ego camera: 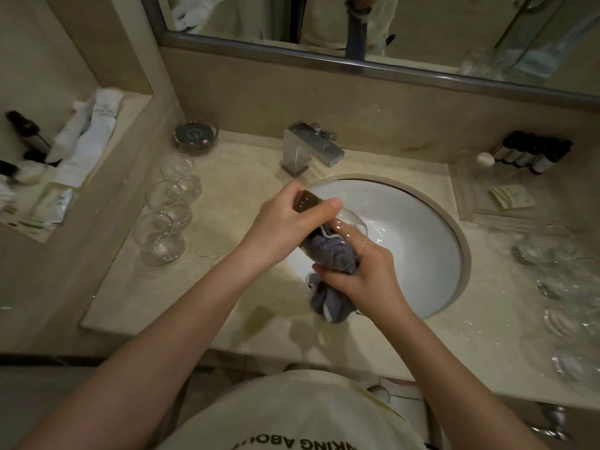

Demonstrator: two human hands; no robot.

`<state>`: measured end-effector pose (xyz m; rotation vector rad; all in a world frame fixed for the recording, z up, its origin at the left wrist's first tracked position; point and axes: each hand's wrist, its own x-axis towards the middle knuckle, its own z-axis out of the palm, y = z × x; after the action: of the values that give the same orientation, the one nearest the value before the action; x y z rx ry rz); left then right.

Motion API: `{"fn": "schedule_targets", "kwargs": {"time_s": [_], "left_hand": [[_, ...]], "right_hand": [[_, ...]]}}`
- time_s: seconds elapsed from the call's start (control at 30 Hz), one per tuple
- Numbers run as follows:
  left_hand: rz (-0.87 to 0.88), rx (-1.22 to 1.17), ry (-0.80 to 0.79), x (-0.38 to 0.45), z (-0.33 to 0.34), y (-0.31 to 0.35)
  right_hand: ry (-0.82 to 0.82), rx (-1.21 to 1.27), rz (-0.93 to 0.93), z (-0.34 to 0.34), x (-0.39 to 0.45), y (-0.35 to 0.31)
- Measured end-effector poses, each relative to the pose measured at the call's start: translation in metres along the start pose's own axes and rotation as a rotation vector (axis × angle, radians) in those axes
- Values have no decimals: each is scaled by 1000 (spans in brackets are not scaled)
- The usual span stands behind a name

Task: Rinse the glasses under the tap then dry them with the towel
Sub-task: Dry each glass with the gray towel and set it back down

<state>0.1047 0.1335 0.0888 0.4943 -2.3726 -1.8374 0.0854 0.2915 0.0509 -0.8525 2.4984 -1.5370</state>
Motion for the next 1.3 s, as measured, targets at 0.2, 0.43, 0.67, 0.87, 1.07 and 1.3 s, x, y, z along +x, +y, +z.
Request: {"fn": "schedule_targets", "kwargs": {"time_s": [0.2, 0.43, 0.67, 0.87, 1.07, 1.3], "left_hand": [[219, -21, 5, -3, -7, -14], [176, -34, -269, -4, -21, -25], [-437, -161, -591, 18, -48, -30], [-478, -11, -942, 18, -56, -46], [-422, -79, -791, 0, -75, -70], [-394, -105, -482, -23, -97, -95]], "right_hand": [[-319, 509, 250, -16, 12, -5], [-500, 849, 402, -16, 16, 11], [-587, 730, 381, -7, 25, 9], [-698, 643, 402, 9, 27, 8], [-697, 715, 465, 27, 28, 8], [-509, 1004, 689, 59, 21, 17]]}}
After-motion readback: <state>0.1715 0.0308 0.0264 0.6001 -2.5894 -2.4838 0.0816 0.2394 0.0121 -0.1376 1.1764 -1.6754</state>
